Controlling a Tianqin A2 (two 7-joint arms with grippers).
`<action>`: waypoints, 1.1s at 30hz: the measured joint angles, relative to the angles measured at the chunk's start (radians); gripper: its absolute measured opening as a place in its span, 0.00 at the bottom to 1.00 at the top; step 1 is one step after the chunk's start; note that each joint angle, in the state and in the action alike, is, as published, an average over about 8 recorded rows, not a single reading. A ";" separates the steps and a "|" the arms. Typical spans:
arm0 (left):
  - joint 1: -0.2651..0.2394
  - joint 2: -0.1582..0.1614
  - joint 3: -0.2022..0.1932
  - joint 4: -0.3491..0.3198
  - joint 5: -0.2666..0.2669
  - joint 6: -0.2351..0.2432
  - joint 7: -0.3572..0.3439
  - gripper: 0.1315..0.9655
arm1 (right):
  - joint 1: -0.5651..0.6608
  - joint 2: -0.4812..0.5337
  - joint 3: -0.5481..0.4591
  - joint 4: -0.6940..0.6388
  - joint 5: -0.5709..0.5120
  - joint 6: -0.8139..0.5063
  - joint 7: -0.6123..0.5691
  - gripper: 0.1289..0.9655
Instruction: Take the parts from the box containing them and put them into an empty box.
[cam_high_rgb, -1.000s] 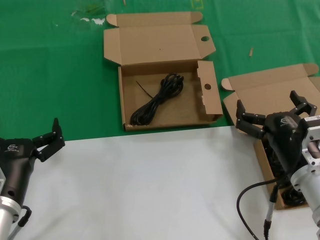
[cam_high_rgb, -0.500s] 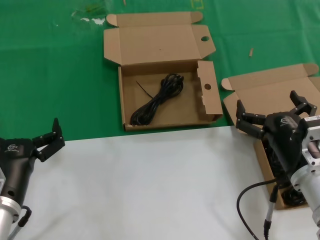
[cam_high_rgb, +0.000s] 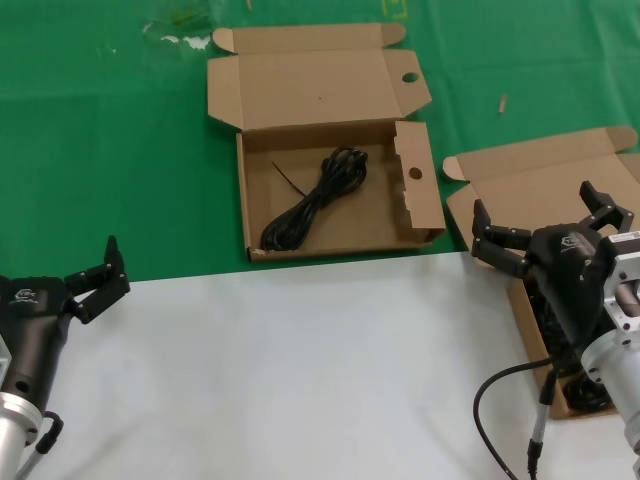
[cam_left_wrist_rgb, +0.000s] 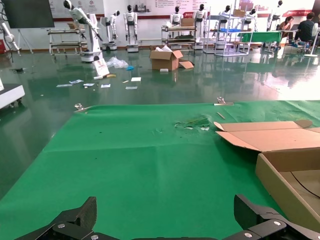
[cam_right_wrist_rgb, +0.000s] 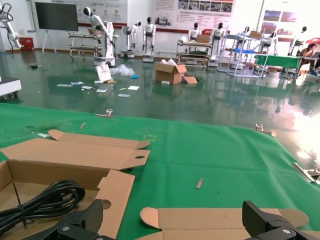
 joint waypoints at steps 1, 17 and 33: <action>0.000 0.000 0.000 0.000 0.000 0.000 0.000 1.00 | 0.000 0.000 0.000 0.000 0.000 0.000 0.000 1.00; 0.000 0.000 0.000 0.000 0.000 0.000 0.000 1.00 | 0.000 0.000 0.000 0.000 0.000 0.000 0.000 1.00; 0.000 0.000 0.000 0.000 0.000 0.000 0.000 1.00 | 0.000 0.000 0.000 0.000 0.000 0.000 0.000 1.00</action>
